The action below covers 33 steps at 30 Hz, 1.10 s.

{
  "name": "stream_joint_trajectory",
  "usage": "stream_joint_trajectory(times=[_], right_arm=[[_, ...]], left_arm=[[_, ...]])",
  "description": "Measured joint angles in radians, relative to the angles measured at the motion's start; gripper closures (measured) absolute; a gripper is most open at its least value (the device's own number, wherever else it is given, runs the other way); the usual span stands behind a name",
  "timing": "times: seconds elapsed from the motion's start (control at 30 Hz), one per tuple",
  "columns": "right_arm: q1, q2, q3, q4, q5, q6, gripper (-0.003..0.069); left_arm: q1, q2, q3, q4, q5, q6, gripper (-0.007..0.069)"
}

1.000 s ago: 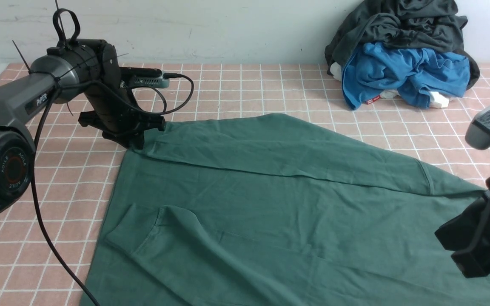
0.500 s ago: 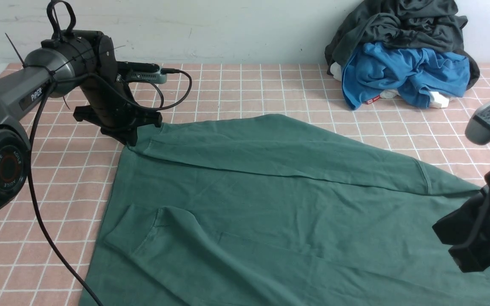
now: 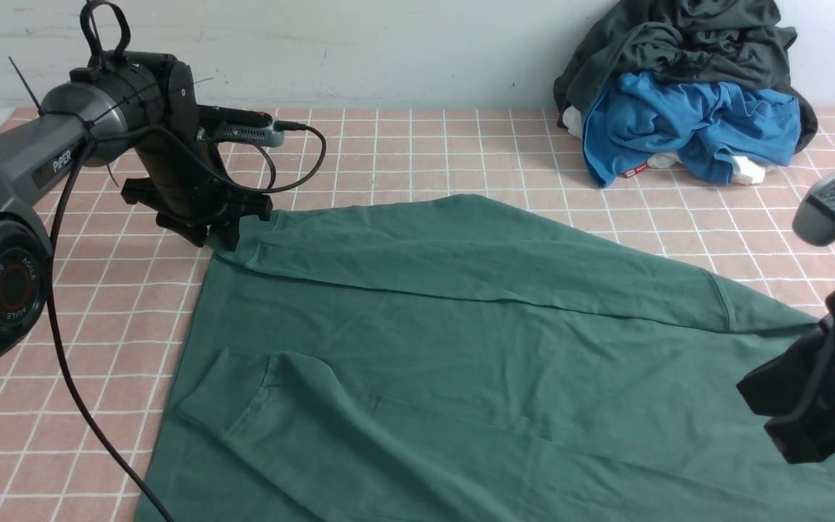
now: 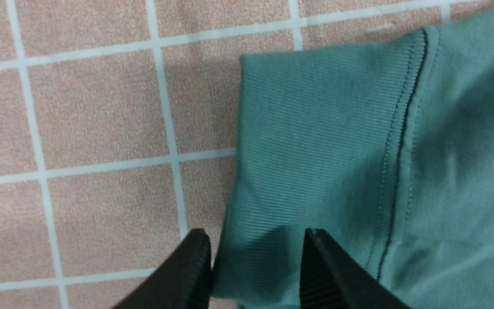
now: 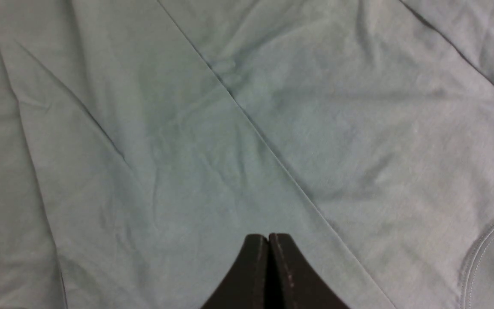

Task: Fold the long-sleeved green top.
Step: Use the left arm to clamp the cuff farthest from it, then use the left arm to drag and drop the cuff onto the cuff closest to the left arm

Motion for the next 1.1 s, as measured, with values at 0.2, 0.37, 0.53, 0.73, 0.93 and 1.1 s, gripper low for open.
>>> stream_joint_trajectory(times=[0.2,0.37,0.53,0.73,0.93,1.1], right_arm=[[0.000,0.000,0.000,-0.013,-0.003,0.000,0.0673],[0.000,0.000,0.000,-0.013,-0.003,0.000,0.0673],[0.000,0.000,0.000,-0.016,-0.018,-0.001,0.0673],[0.000,0.000,0.000,-0.061,-0.046,-0.007,0.0673],[0.000,0.000,0.000,-0.066,-0.079,-0.008,0.0673],[0.000,0.000,0.000,-0.065,-0.089,-0.008,0.0673]], left_arm=[[0.000,0.000,-0.003,0.000,0.001,0.000,0.0513],[0.000,-0.003,-0.008,-0.003,0.020,0.001,0.0598],[0.000,-0.039,-0.008,-0.017,0.099,0.004,0.0598],[0.000,-0.124,0.010,-0.035,0.209,0.008,0.0598],[0.000,-0.305,0.242,-0.108,0.209,-0.018,0.0598],[-0.003,-0.458,0.477,-0.135,0.166,-0.020,0.0598]])
